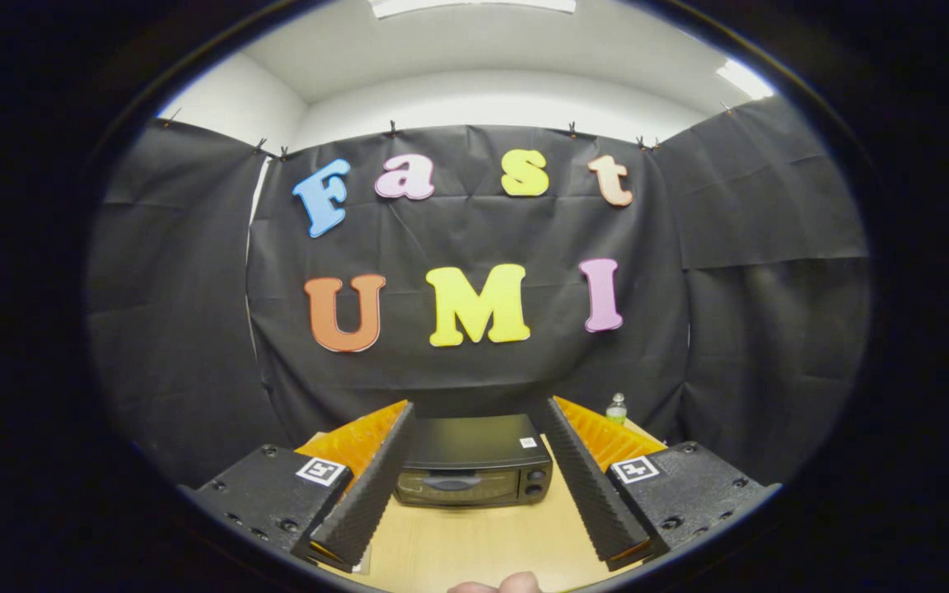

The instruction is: Open the toaster oven, put the food inside, and close the toaster oven door.

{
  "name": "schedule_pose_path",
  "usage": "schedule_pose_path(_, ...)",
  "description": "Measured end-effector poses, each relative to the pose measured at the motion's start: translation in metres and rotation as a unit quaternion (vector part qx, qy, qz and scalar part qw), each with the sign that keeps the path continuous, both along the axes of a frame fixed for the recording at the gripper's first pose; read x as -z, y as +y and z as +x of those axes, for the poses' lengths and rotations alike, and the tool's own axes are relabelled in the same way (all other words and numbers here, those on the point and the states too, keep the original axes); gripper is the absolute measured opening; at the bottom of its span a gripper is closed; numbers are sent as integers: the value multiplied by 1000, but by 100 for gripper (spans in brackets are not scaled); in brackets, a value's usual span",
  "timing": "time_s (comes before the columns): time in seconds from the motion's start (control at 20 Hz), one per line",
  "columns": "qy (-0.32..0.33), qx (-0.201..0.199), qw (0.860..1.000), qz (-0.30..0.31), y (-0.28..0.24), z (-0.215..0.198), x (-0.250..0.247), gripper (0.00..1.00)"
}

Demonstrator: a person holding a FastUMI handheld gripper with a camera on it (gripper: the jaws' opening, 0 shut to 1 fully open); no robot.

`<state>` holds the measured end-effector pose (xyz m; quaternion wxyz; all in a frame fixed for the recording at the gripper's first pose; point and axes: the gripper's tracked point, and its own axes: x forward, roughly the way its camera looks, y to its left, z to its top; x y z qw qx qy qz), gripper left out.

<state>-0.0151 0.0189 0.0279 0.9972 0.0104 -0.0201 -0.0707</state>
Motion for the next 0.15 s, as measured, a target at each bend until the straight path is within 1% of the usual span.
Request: schedule_pose_path(0.15, 1, 0, 1000, 2, 0, 2, -1, 100)
